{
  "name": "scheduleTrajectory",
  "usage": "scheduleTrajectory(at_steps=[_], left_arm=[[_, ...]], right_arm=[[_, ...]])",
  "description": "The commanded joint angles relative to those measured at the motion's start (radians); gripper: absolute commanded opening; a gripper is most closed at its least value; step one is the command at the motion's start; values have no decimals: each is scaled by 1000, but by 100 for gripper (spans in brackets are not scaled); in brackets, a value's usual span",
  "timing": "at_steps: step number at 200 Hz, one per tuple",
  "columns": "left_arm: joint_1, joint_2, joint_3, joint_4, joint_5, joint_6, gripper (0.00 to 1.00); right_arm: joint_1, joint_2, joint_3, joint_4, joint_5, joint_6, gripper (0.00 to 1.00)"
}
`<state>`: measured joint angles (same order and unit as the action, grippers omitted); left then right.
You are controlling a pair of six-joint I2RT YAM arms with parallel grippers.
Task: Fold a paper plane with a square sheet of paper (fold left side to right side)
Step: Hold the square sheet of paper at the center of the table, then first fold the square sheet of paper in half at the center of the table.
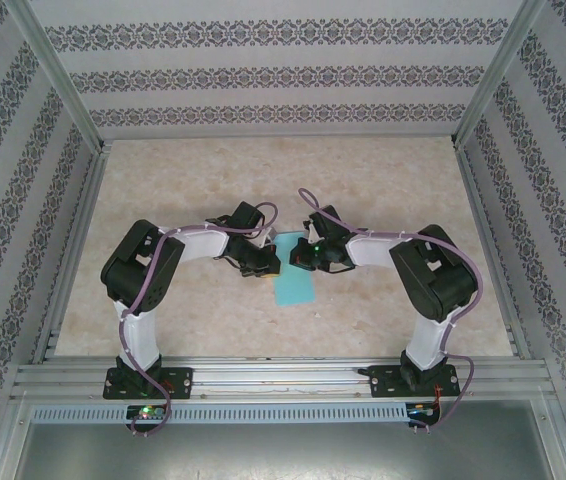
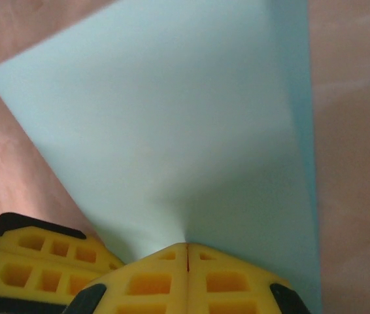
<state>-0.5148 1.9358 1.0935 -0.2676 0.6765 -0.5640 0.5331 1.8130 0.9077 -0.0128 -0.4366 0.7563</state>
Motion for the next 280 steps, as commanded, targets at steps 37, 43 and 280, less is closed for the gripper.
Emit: scheduleTrajectory(at_steps=[37, 43, 280], left_arm=[[6, 40, -32, -8, -80, 20, 5], [6, 39, -33, -8, -79, 21, 5], [55, 89, 86, 94, 40, 6, 9]], right_arm=[[32, -172, -83, -76, 39, 13, 0], [42, -181, -93, -76, 38, 17, 0], [118, -47, -178, -120, 137, 28, 0]])
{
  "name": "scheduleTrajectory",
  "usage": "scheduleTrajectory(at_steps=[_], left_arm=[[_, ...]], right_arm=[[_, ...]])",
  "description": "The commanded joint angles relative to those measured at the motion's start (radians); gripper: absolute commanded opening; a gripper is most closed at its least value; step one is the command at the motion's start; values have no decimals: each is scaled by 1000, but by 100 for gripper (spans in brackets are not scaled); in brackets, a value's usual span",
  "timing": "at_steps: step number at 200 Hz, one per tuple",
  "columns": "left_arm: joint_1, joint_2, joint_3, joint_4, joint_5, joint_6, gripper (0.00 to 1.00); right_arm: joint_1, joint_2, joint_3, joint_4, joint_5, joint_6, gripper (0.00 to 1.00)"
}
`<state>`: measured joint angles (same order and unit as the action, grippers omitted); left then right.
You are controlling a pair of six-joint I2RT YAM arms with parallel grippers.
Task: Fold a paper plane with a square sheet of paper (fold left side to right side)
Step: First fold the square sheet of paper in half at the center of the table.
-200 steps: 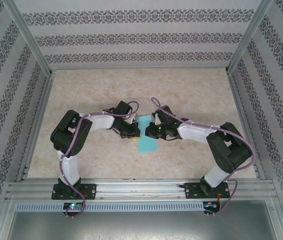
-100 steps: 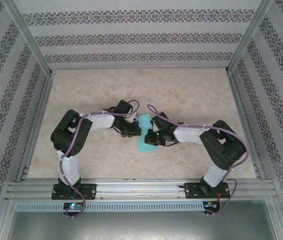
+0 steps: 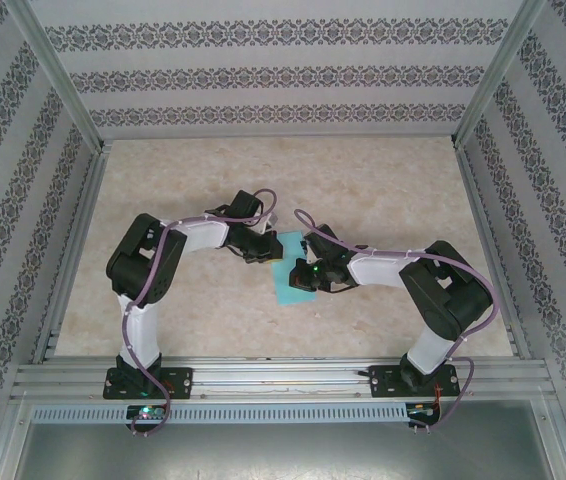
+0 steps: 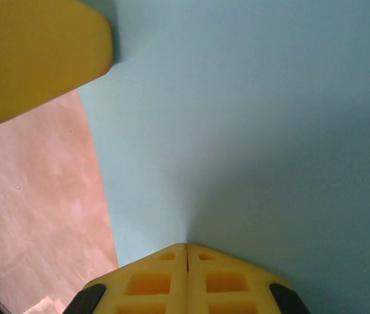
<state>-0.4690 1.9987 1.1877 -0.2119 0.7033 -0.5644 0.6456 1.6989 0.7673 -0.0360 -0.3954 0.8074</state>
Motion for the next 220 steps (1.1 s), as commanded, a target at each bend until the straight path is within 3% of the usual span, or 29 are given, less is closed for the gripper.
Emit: scheduleTrajectory(at_steps=[1, 94, 137, 220], left_arm=[[9, 27, -8, 38, 13, 6, 9], [40, 41, -61, 76, -101, 47, 9], [92, 50, -68, 152, -88, 33, 10], [192, 146, 106, 90, -88, 79, 12]], right_arm=[[5, 67, -36, -98, 96, -24, 0], [7, 74, -16, -161, 116, -52, 0], [7, 73, -20, -162, 119, -48, 0], [11, 62, -31, -160, 125, -33, 0]])
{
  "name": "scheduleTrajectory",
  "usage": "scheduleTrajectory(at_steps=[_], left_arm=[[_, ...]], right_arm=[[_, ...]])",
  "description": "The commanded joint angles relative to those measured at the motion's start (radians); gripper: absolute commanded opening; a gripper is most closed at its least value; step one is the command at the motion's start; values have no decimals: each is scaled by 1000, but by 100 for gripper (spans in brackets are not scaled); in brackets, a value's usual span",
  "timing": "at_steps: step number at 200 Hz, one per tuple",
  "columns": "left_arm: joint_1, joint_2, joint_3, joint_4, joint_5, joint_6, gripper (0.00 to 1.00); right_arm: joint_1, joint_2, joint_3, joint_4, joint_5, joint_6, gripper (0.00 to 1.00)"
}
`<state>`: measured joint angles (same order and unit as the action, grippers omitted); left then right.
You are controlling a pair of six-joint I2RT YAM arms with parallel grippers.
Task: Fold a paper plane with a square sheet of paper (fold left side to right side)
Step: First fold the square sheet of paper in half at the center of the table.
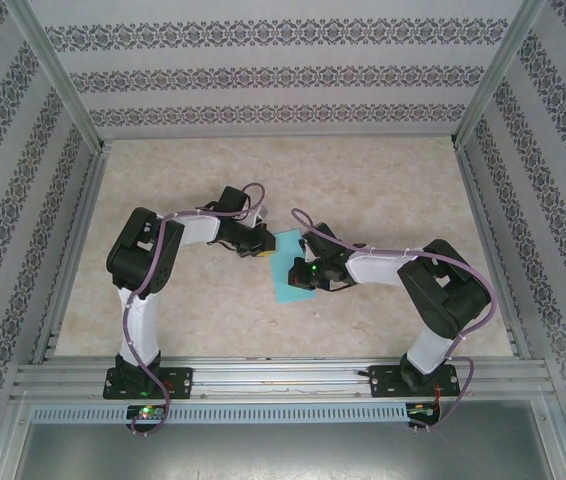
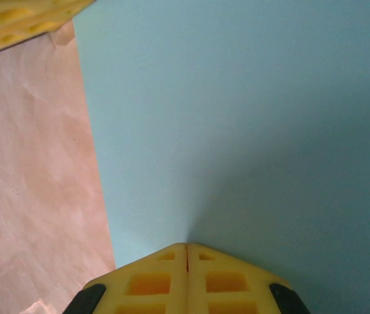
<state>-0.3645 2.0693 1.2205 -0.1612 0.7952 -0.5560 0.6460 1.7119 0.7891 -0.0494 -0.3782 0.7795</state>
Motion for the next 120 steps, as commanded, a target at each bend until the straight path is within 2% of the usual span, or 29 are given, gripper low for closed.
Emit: scheduleTrajectory(at_steps=[1, 48, 84, 120], left_arm=[[88, 79, 76, 38, -181, 71, 12], [112, 137, 196, -23, -196, 98, 12], [114, 168, 228, -31, -210, 103, 12], [114, 94, 196, -11, -194, 101, 13]], right_arm=[[10, 49, -53, -146, 109, -4, 0], [29, 41, -56, -139, 125, 19, 0], [42, 36, -60, -123, 132, 41, 0], [54, 2, -87, -56, 149, 110, 0]])
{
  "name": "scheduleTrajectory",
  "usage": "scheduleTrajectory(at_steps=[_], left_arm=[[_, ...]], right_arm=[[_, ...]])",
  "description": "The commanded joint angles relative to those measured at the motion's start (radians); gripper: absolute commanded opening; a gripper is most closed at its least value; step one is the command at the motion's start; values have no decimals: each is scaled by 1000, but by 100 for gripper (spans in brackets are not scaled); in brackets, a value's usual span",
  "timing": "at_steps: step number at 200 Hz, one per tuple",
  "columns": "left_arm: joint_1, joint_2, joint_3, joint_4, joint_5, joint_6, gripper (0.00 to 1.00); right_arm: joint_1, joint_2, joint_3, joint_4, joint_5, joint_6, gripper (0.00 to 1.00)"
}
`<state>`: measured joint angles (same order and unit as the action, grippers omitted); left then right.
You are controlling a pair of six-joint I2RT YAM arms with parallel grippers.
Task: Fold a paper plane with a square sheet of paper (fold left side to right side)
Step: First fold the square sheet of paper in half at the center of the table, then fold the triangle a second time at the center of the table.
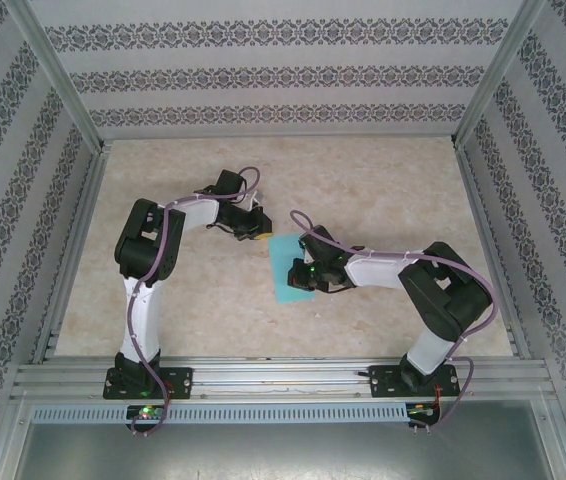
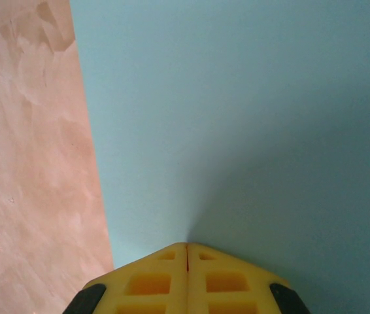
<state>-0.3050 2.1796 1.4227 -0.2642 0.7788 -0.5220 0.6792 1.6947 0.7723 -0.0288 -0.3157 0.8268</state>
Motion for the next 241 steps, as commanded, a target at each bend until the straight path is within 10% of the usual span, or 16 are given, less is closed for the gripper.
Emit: scheduleTrajectory(at_steps=[1, 101, 241], left_arm=[[55, -20, -7, 92, -178, 68, 13], [10, -415, -377, 233, -100, -58, 14], [-114, -212, -362, 265, -127, -95, 13]], right_arm=[[22, 18, -72, -72, 87, 65, 0], [57, 28, -79, 33, 119, 137, 0], [56, 40, -48, 27, 85, 87, 1]])
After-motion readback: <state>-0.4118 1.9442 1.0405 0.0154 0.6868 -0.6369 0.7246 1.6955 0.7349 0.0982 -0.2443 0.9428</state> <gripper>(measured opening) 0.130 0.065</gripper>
